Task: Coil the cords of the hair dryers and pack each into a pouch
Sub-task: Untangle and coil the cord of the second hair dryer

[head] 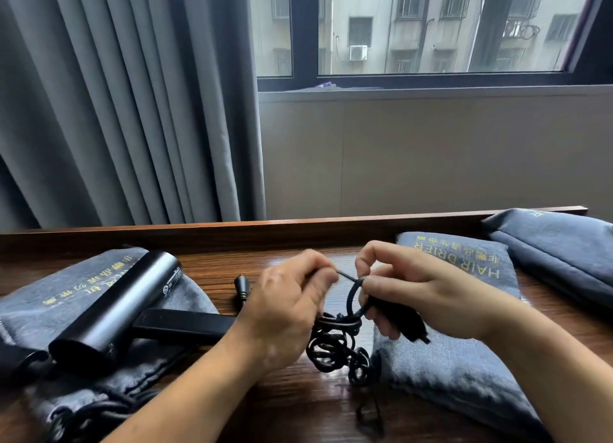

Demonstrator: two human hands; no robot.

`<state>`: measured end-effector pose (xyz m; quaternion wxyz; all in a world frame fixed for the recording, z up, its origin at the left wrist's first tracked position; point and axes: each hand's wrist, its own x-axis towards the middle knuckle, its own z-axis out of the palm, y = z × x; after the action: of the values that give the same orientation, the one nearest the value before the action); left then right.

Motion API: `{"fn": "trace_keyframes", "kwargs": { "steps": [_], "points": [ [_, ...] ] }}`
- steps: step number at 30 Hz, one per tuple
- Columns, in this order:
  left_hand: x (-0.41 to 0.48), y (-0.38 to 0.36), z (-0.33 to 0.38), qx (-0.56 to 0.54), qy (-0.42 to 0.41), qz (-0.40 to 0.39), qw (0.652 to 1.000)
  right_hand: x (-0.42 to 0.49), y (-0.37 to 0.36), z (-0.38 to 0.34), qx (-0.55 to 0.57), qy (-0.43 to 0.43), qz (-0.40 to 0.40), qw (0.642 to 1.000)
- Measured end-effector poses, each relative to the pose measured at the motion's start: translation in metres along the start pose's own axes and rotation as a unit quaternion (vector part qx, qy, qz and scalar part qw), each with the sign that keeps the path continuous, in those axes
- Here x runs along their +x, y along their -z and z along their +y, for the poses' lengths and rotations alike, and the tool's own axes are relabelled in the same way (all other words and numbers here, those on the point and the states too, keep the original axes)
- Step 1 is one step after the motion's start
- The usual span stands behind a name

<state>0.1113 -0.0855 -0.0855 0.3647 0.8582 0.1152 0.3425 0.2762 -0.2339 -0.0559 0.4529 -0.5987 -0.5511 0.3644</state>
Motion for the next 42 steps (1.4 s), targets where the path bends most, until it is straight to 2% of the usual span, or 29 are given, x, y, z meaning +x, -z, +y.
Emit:
{"fn": "trace_keyframes", "kwargs": {
  "steps": [2,4,6,9,12,13,15,17,20,26,34,36,38,40,42],
  "points": [
    [0.001,-0.001,0.001,-0.081,0.070,0.073,0.992,-0.003,0.003,-0.001,0.100,-0.008,-0.030,0.995],
    [0.001,-0.005,0.003,-0.111,0.111,0.111,0.981,-0.003,0.003,-0.001,0.185,-0.024,-0.050,0.981],
    [0.002,-0.009,0.002,-0.117,0.135,0.132,0.975,0.000,0.002,0.001,0.212,-0.026,-0.042,0.976],
    [0.003,-0.007,-0.002,-0.021,0.113,0.098,0.988,0.004,0.000,0.003,0.168,-0.022,0.003,0.986],
    [0.001,-0.002,0.000,0.120,-0.032,0.042,0.991,0.006,-0.002,0.004,0.096,-0.025,0.004,0.995],
    [0.000,-0.001,0.002,0.145,-0.083,0.016,0.986,0.007,-0.003,0.004,0.079,-0.027,0.001,0.996],
    [0.000,0.000,0.003,0.155,-0.130,-0.040,0.979,0.007,-0.006,0.002,0.071,-0.036,0.001,0.997],
    [0.000,0.000,0.003,0.139,-0.130,-0.070,0.979,0.008,-0.006,0.002,0.078,-0.042,-0.002,0.996],
    [-0.004,-0.001,0.004,0.106,-0.119,-0.065,0.985,0.007,-0.006,0.001,0.113,-0.061,-0.027,0.991],
    [-0.005,-0.003,0.013,-0.046,-0.055,-0.064,0.995,0.002,0.003,0.004,0.223,-0.043,-0.098,0.969],
    [-0.002,-0.002,0.010,-0.019,0.019,-0.006,1.000,-0.003,0.014,0.009,0.222,0.026,-0.076,0.972],
    [-0.003,-0.003,0.011,-0.009,0.040,0.009,0.999,-0.003,0.013,0.007,0.183,0.027,-0.044,0.982],
    [-0.003,-0.005,0.015,0.007,0.049,0.028,0.998,-0.001,0.012,0.006,0.116,0.035,0.025,0.992],
    [-0.002,-0.005,0.014,0.050,0.066,0.061,0.995,0.002,0.010,0.005,0.045,0.045,0.101,0.993],
    [0.001,-0.002,0.010,0.055,0.108,0.095,0.988,0.005,0.008,0.006,0.007,0.043,0.135,0.990]
  ]
}}
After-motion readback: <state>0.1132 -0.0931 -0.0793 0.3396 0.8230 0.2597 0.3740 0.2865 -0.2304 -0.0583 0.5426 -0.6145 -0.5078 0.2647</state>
